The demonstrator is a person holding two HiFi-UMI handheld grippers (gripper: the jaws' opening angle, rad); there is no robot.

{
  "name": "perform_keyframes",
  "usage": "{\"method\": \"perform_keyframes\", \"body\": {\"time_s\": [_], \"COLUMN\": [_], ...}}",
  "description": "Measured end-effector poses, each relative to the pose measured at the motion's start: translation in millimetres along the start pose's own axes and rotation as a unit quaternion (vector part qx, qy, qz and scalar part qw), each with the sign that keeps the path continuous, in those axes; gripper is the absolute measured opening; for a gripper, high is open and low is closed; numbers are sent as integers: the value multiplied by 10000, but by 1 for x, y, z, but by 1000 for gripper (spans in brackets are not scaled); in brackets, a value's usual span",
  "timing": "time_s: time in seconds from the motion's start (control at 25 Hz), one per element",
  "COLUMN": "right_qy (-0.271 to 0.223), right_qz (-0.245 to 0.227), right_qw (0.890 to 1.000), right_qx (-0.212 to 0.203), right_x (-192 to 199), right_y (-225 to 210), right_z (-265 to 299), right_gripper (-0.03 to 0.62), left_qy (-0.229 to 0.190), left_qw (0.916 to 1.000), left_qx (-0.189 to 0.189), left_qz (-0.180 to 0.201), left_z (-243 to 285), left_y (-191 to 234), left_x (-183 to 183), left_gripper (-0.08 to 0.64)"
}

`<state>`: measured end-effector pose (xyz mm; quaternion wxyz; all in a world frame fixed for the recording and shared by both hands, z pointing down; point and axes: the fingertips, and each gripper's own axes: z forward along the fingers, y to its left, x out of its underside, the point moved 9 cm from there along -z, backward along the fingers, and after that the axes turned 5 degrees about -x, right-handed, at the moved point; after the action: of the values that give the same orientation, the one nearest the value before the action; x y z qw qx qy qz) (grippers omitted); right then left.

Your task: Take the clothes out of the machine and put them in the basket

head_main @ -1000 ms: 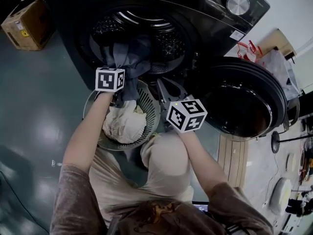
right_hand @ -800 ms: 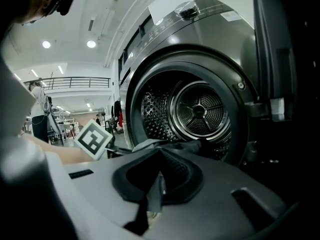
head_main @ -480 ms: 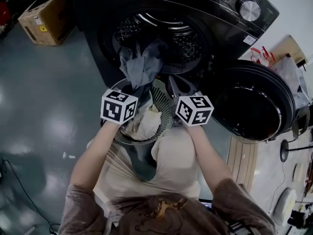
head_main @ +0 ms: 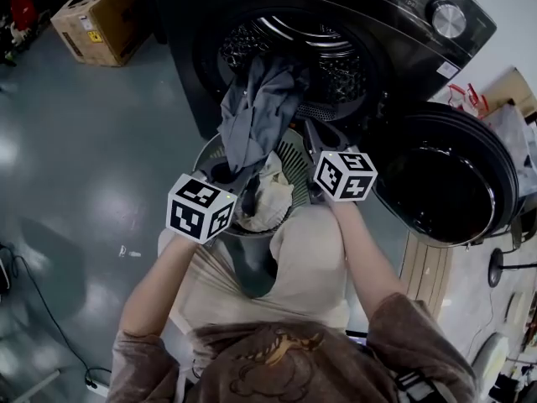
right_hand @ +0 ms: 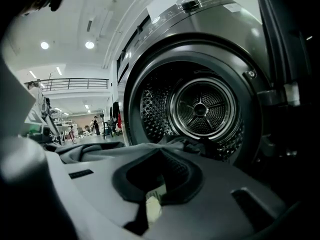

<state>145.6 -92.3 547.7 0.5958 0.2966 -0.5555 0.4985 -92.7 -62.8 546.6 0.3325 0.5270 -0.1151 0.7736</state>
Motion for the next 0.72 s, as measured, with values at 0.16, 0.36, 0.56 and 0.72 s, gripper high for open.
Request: {"method": "perform_keyframes", "body": {"time_s": [0.16,0.36,0.56,0.72], "right_qy": [6,-27,-91,-113], "right_qz": [4,0,49,52], "right_qw": [10000,10000,9999,9998], "right_qx": [-52,-78,-91,-147], "right_x": [2,0,0,-1], "right_y": [5,7,8,9], "right_z": [6,5,1,-2], "right_gripper": [-3,-3,-3,-3], "left_qy": [0,-243,-393,-411], "left_qw": [9999,9970,9965,9964], "left_qx": [-123,-727,-723,-633], "left_qz": [-14,65,133,381], "left_z": [-2,4,24,59], "left_y": [4,19,25,24], "left_x": [5,0,-10,-18], "left_gripper": [28,222,287,316]}}
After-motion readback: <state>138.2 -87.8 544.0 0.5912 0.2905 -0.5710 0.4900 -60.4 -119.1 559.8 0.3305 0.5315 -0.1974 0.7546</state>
